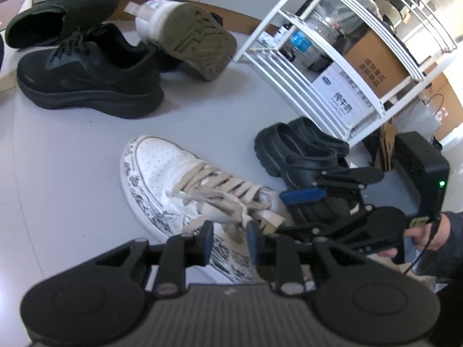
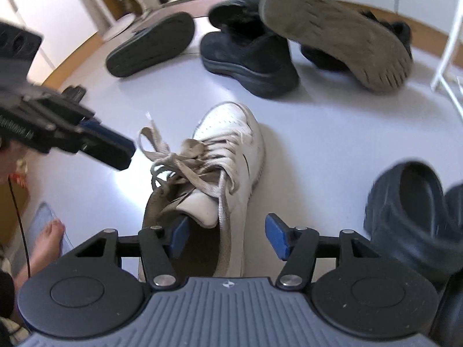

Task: Organize scattered shoes

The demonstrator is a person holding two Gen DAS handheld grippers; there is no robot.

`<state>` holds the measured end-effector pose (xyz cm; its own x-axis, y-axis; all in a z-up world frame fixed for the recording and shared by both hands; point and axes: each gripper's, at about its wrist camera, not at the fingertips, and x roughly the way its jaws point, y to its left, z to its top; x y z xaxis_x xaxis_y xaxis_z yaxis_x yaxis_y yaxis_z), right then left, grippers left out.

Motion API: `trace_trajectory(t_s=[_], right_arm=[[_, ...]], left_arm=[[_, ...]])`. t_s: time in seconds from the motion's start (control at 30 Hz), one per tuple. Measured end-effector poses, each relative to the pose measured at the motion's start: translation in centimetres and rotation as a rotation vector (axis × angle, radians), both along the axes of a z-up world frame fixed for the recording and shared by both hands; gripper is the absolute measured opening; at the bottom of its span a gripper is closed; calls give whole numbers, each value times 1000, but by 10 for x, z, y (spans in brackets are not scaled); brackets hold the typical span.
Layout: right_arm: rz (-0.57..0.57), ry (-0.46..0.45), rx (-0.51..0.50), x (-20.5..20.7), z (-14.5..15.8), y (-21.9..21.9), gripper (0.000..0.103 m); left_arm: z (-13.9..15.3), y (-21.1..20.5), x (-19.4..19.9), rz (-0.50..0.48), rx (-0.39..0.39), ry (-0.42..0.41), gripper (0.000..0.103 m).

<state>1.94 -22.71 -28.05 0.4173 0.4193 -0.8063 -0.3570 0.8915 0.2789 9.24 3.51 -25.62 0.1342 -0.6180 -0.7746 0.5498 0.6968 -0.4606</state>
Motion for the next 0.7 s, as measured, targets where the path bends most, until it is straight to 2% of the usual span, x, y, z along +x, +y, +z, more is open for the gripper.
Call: trace_trajectory(t_s=[0.2,0.33,0.4,0.43,0.47,0.57,0.7], right_arm=[[-55,-10,82,7,11,-10,65],[-110,22,56,22,-1,-10,67],[-89,53,57,27,-9,-7,51],[-79,68,57,29,-13,-6,29],[-76,61,47,29,-12,-6,22],[-67,38,17,29,-9,-7,15],[-56,7,-24,29,-5,-8,16]], left_arm=[[-5,3,1,24,21,-3,31],[-9,6,1,35,30,2,33],[-11,6,2,39,35,4,33],[-11,7,2,40,35,4,33],[-12,7,3,41,36,4,33],[-13,7,3,45,39,6,33],[-13,7,4,48,43,6,33]])
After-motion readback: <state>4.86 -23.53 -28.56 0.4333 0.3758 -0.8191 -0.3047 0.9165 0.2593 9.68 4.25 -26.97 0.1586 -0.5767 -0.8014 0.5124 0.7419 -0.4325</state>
